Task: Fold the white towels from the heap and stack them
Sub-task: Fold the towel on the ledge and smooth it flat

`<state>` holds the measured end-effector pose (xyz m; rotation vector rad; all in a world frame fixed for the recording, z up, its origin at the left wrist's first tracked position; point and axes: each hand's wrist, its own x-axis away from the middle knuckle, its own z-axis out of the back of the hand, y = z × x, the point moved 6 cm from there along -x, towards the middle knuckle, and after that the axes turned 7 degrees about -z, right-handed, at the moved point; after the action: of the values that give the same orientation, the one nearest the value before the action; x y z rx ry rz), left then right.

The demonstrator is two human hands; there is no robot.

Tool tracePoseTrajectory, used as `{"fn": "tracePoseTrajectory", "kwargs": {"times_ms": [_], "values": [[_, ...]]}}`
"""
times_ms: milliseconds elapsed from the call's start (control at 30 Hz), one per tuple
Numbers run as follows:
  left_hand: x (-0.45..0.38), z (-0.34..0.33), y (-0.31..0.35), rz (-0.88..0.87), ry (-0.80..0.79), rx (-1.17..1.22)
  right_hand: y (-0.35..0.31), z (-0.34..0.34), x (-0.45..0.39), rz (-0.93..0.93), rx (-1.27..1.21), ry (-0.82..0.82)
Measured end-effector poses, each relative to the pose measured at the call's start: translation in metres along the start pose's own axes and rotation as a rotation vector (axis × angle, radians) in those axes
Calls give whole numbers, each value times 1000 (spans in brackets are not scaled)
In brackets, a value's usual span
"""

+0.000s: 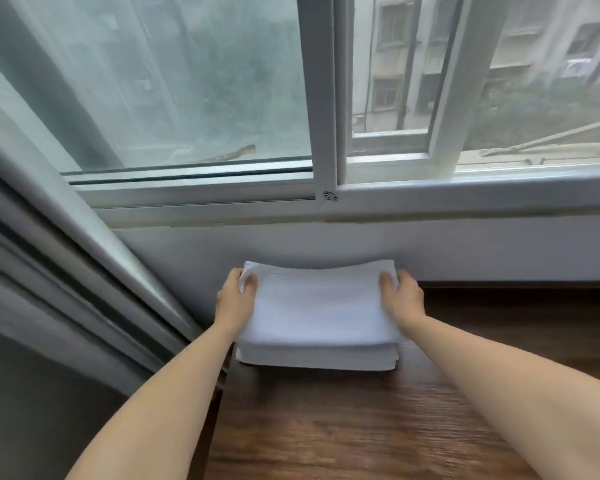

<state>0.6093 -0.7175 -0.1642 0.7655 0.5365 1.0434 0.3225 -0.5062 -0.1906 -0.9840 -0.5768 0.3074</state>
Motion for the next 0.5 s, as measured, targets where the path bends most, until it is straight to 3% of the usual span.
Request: {"fn": "tracePoseTrajectory", "kwargs": {"times_ms": [167,500], "values": [[-15,-24,-26,18,-65,25,17,-7,-5,-55,49,35],[-22,-35,-60,104,64,-32,37,-16,-18,-55,84,39]]}}
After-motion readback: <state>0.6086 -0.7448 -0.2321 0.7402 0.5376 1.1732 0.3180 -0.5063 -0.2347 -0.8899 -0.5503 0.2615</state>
